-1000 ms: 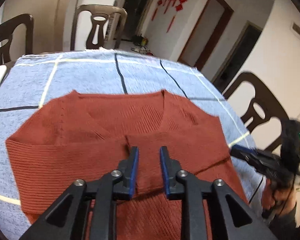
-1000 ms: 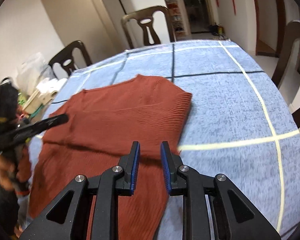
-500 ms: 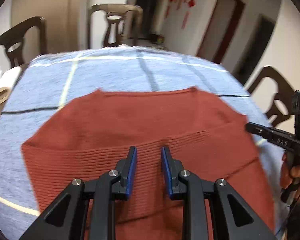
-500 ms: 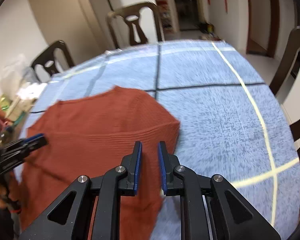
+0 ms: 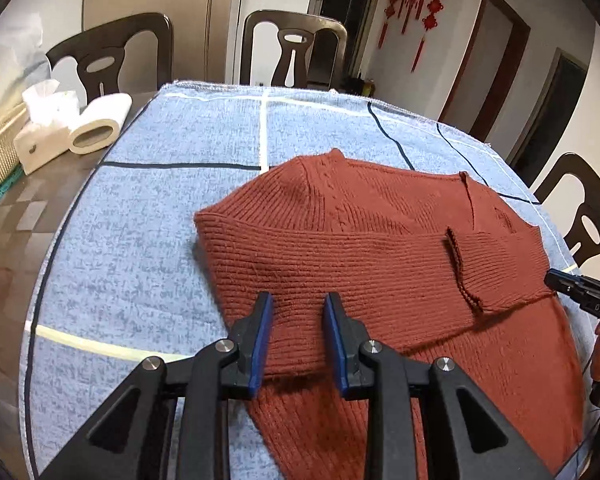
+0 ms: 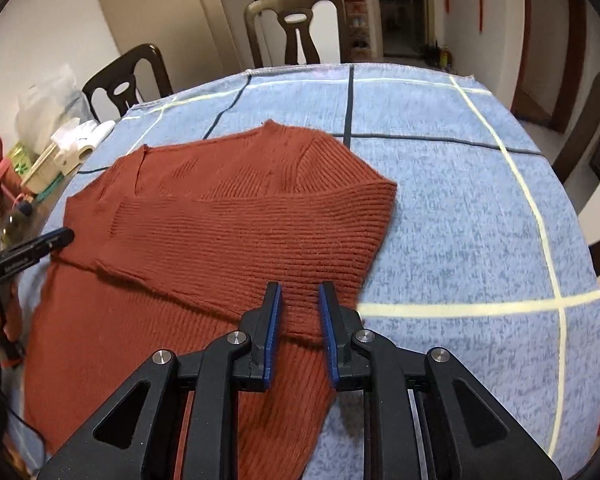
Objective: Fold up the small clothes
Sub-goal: 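Move both grippers to the sweater hem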
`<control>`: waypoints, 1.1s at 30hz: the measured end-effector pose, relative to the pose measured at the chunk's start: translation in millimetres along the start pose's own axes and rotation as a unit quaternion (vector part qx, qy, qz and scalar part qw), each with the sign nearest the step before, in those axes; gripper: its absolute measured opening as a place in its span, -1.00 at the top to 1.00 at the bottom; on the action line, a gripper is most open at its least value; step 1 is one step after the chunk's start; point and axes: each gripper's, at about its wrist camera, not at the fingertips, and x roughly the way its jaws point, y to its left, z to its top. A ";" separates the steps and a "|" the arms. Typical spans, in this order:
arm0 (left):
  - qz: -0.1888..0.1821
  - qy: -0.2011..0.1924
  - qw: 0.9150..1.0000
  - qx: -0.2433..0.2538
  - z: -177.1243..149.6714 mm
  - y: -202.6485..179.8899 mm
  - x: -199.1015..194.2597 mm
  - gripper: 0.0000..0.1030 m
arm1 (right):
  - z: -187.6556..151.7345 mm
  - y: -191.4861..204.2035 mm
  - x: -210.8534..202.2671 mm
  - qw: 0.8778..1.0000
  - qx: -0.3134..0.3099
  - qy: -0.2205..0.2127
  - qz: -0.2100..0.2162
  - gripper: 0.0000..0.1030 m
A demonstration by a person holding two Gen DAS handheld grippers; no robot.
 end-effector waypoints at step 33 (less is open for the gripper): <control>-0.102 0.021 0.993 -0.054 -127.4 -17.1 -96.5 0.06 | -119.1 10.2 -76.7 0.992 0.085 0.011 0.096 -0.02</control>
